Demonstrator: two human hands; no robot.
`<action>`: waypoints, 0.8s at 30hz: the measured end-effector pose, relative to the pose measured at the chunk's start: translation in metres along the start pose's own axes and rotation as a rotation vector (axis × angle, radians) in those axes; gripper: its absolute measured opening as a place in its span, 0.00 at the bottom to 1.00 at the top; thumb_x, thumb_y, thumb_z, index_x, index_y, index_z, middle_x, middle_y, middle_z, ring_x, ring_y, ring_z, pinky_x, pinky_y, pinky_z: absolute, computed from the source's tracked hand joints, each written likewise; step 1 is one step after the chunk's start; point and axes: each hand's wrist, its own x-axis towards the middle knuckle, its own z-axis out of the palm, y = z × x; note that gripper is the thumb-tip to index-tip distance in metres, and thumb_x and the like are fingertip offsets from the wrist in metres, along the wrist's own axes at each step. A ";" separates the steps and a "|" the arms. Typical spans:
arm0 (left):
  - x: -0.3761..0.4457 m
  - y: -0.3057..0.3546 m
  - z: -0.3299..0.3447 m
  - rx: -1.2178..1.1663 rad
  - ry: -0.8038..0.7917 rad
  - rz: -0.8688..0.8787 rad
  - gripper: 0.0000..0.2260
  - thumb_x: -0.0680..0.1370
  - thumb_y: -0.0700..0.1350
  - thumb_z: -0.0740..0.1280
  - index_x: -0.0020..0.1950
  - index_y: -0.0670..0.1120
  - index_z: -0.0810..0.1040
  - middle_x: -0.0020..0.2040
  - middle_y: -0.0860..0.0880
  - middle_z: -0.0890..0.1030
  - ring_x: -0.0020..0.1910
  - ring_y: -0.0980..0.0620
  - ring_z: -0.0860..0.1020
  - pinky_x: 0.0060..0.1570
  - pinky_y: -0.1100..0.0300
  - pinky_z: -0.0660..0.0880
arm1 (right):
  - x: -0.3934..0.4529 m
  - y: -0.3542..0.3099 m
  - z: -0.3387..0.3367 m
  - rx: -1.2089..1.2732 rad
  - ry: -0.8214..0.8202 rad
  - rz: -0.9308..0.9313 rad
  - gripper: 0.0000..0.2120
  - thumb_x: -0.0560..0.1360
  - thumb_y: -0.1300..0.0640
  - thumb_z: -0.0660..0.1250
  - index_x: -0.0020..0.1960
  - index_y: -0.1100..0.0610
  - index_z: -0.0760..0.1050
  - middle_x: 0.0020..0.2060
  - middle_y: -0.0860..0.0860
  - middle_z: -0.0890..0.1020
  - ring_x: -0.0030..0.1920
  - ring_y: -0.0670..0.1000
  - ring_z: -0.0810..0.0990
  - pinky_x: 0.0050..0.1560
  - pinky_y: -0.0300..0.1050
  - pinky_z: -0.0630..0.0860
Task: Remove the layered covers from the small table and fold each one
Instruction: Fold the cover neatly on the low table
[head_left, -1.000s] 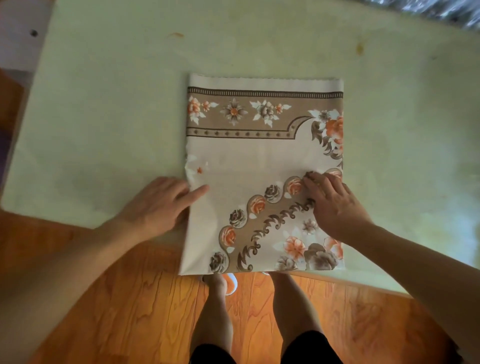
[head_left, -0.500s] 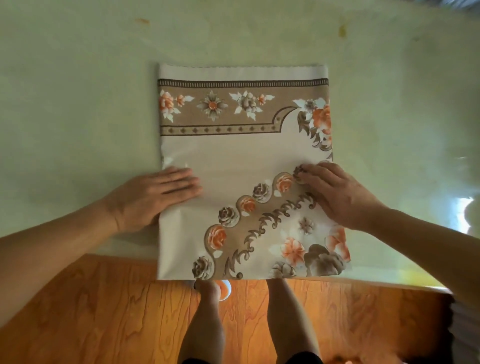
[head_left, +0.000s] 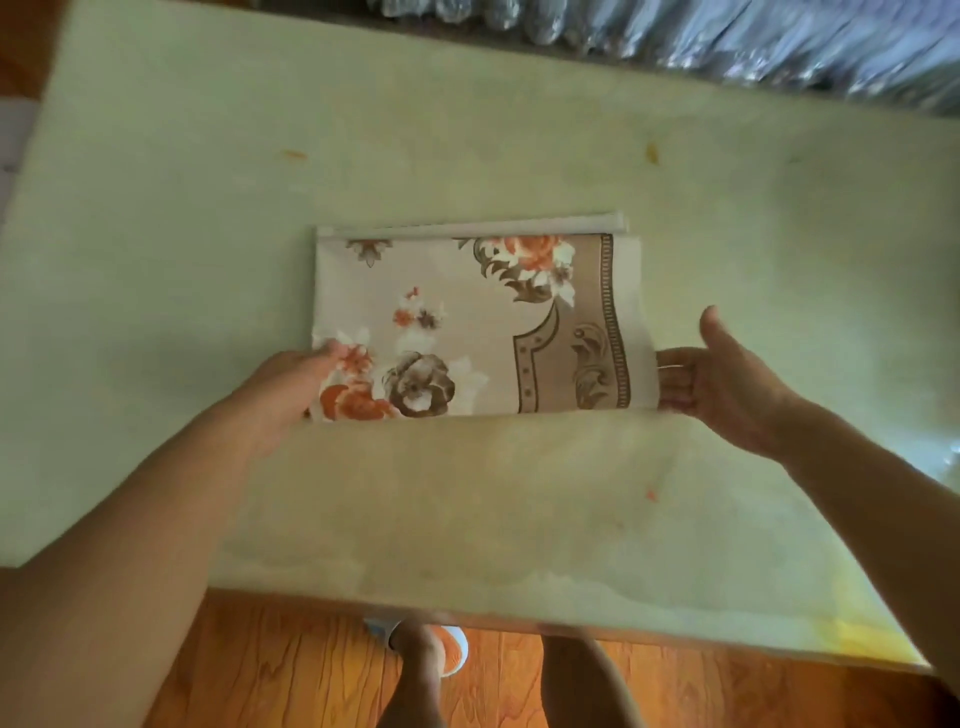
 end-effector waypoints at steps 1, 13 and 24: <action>-0.001 0.001 0.004 0.064 0.066 -0.002 0.28 0.76 0.67 0.66 0.62 0.44 0.81 0.56 0.45 0.83 0.57 0.43 0.81 0.65 0.46 0.75 | 0.002 0.006 0.003 -0.056 0.022 -0.014 0.46 0.65 0.24 0.65 0.60 0.65 0.78 0.51 0.64 0.81 0.49 0.65 0.77 0.58 0.60 0.73; -0.005 -0.001 0.029 0.349 0.453 0.257 0.14 0.86 0.50 0.54 0.51 0.41 0.73 0.45 0.43 0.75 0.45 0.43 0.72 0.44 0.52 0.65 | 0.026 -0.006 0.057 -0.520 0.620 -0.154 0.10 0.79 0.53 0.61 0.47 0.59 0.76 0.39 0.52 0.79 0.43 0.55 0.78 0.38 0.45 0.72; 0.002 0.003 0.029 0.331 0.482 0.208 0.15 0.85 0.49 0.56 0.44 0.42 0.70 0.40 0.43 0.75 0.44 0.38 0.74 0.43 0.52 0.66 | 0.034 -0.017 0.066 -0.554 0.671 -0.030 0.10 0.78 0.52 0.60 0.47 0.58 0.75 0.39 0.52 0.79 0.44 0.57 0.78 0.47 0.52 0.79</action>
